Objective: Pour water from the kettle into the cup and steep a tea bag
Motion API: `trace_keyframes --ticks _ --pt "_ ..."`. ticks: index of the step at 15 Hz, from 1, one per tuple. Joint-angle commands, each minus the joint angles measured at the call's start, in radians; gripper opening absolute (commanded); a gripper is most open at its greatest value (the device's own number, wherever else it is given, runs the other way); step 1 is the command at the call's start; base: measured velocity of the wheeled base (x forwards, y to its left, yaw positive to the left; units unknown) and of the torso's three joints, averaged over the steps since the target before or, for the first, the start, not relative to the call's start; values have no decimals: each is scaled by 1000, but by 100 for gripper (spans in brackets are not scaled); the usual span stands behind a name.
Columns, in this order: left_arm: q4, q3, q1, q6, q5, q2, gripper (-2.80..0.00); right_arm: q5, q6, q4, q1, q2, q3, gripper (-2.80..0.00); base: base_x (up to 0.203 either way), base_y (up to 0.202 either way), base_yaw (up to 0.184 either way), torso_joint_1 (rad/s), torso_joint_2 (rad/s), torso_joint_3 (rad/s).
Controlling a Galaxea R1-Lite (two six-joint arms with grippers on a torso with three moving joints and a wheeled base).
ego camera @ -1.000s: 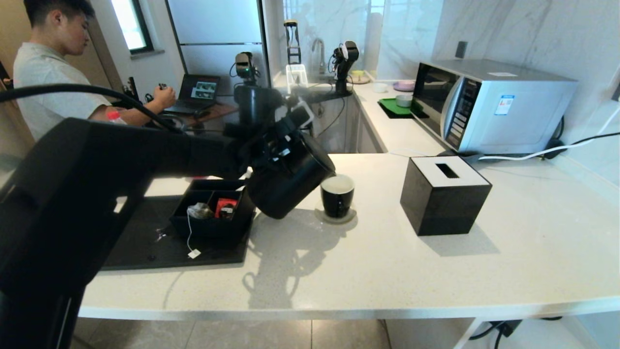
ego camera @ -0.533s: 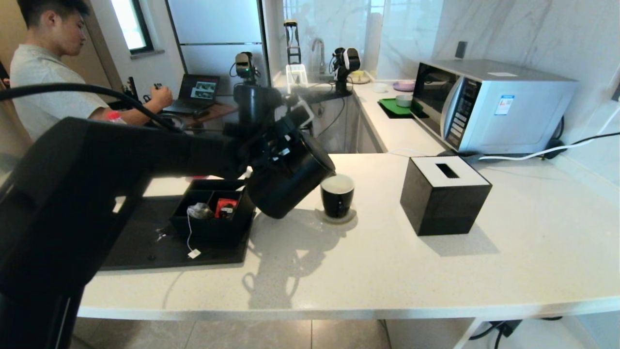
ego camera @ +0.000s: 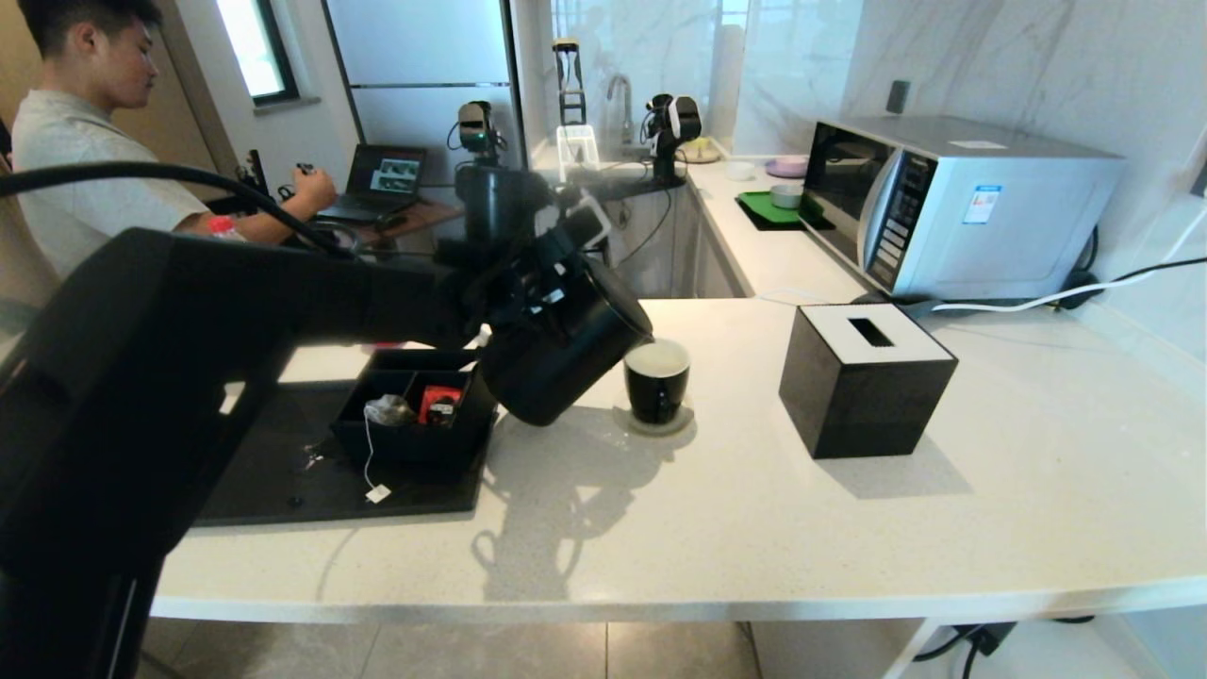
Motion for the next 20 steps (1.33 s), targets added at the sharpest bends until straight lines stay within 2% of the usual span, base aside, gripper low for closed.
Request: trace_keyframes --ticks 1,20 --pt "-3 0 0 5 2 2 -280 -1 0 1 0 1 0 -280 0 0 0 0 0 0" --pt "33 0 -8 5 4 -4 -280 -1 1 1 0 1 0 -280 0 0 0 0 0 0"
